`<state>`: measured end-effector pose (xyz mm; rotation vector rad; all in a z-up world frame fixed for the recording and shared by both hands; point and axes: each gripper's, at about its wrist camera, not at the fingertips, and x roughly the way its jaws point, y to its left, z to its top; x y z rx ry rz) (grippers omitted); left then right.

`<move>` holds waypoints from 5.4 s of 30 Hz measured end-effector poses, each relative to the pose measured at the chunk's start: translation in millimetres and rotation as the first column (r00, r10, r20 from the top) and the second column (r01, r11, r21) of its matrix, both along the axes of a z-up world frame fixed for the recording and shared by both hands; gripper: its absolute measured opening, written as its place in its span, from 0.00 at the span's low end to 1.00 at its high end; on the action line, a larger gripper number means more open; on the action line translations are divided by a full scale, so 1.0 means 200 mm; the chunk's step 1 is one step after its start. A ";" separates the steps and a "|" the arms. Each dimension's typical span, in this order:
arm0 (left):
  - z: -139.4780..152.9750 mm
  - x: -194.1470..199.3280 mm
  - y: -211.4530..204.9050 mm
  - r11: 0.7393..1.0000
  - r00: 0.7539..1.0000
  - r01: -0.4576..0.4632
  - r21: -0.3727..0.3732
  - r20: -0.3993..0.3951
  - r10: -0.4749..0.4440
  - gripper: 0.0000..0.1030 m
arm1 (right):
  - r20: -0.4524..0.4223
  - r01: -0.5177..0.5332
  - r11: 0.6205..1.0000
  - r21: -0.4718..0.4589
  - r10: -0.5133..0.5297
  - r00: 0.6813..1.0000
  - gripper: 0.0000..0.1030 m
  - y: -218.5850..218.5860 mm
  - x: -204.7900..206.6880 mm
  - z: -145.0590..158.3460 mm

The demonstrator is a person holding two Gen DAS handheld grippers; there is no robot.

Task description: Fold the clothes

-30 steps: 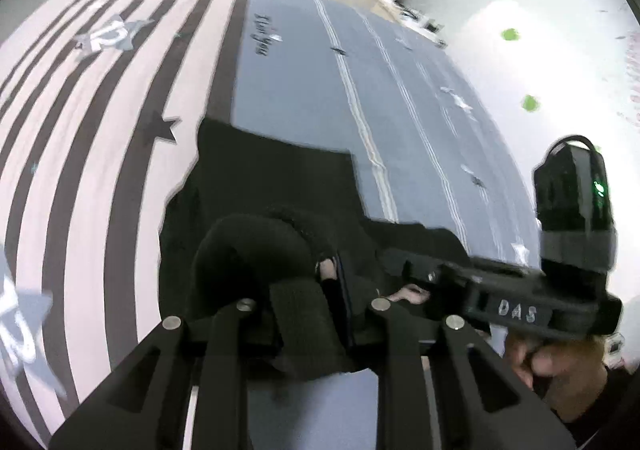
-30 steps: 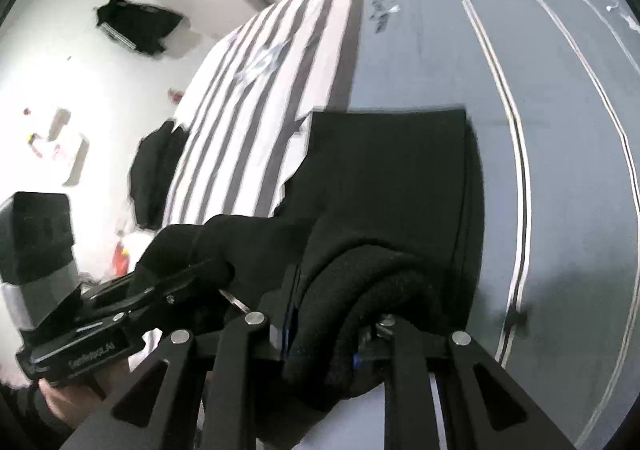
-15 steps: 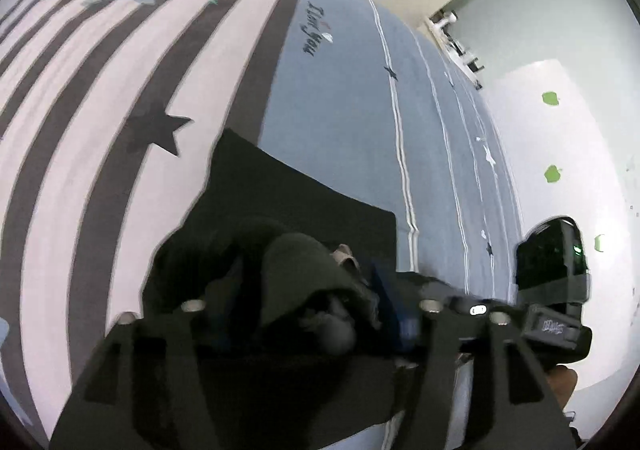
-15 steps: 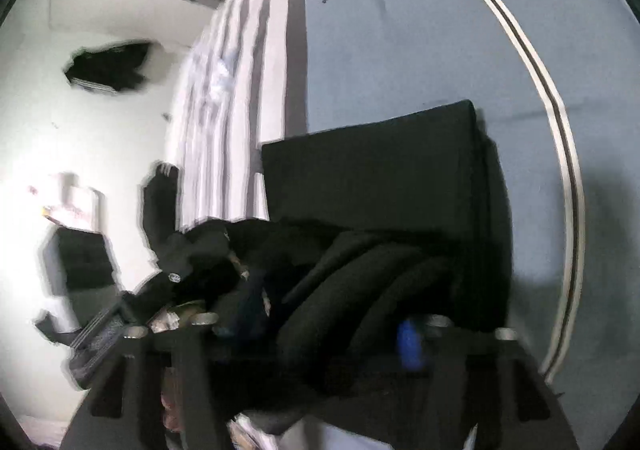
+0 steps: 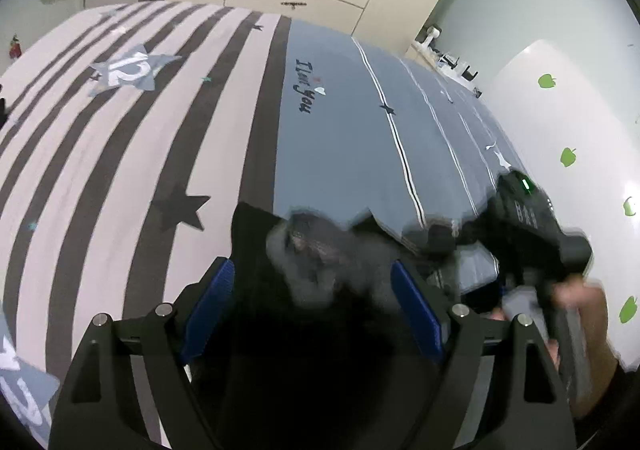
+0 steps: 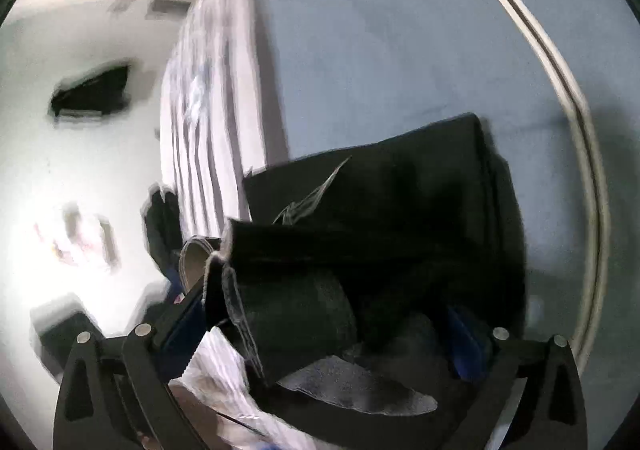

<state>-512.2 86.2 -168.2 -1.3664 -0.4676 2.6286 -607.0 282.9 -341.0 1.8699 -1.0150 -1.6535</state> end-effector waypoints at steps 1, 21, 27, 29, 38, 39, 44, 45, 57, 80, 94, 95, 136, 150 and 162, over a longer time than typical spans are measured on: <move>0.00 0.02 0.01 1.000 1.000 0.004 -0.002 0.000 -0.004 0.77 | 0.004 0.010 1.000 -0.005 -0.010 1.000 0.98 0.01 -0.03 0.01; -0.46 -0.21 0.02 0.995 0.982 0.036 -0.093 0.186 -0.018 0.51 | -0.520 0.025 0.827 0.562 0.329 0.788 0.51 -0.18 0.32 0.01; -0.26 -0.09 -0.09 0.997 0.996 0.002 -0.075 0.086 0.004 0.50 | -0.606 0.134 0.830 0.542 0.276 0.746 0.51 -0.06 0.43 0.10; -0.19 -0.03 -0.07 0.990 0.999 0.014 -0.141 0.045 -0.008 0.50 | -0.625 0.169 0.810 0.562 0.281 0.728 0.51 -0.04 0.49 0.16; -0.51 -0.09 -0.16 0.947 0.975 -0.043 -0.319 0.192 0.109 0.49 | -0.586 0.181 0.745 0.642 0.326 0.741 0.56 -0.12 0.54 0.01; -0.52 -0.09 -0.20 0.933 0.968 -0.073 -0.352 0.199 0.150 0.46 | -0.593 0.193 0.752 0.631 0.306 0.745 0.67 -0.10 0.53 -0.02; -0.39 -0.06 -0.21 0.951 0.982 -0.085 -0.299 0.135 0.130 0.40 | -0.622 0.244 0.750 0.614 0.270 0.735 0.64 -0.04 0.53 0.07; -0.34 -0.05 -0.18 0.956 0.990 -0.071 -0.286 0.100 0.104 0.40 | -0.635 0.260 0.747 0.612 0.268 0.725 0.63 -0.04 0.54 0.11; -0.51 -0.26 -0.07 0.964 0.988 0.070 -0.255 0.149 -0.032 0.46 | -0.604 0.208 0.723 0.659 0.344 0.719 0.59 -0.17 0.30 -0.02; -0.43 -0.06 -0.23 0.997 0.963 0.066 0.034 0.261 -0.072 0.75 | -0.495 0.028 0.913 0.408 0.195 0.847 0.66 0.15 0.49 0.08; -0.47 0.12 -0.34 0.997 0.954 -0.016 0.081 0.299 -0.009 0.84 | -0.471 0.056 0.918 0.393 0.149 0.869 0.73 0.19 0.66 0.05; -0.46 0.15 -0.34 0.996 0.957 -0.015 0.082 0.289 -0.009 0.84 | -0.472 0.067 0.918 0.392 0.138 0.871 0.73 0.20 0.71 0.06; -0.43 -0.31 0.00 0.915 0.898 0.400 0.047 0.181 -0.402 0.19 | -0.350 0.235 0.936 0.264 -0.134 0.927 0.35 -0.06 0.99 -0.11; -0.13 0.85 -0.15 0.983 0.965 -0.141 0.114 0.238 0.111 0.25 | -0.446 -0.351 0.832 0.430 0.534 0.718 0.32 -0.23 0.34 0.32; -0.11 1.00 -0.33 0.971 0.949 -0.189 -0.145 0.226 0.219 0.89 | -0.438 -0.136 0.897 0.421 0.332 0.835 0.53 -0.12 0.43 0.18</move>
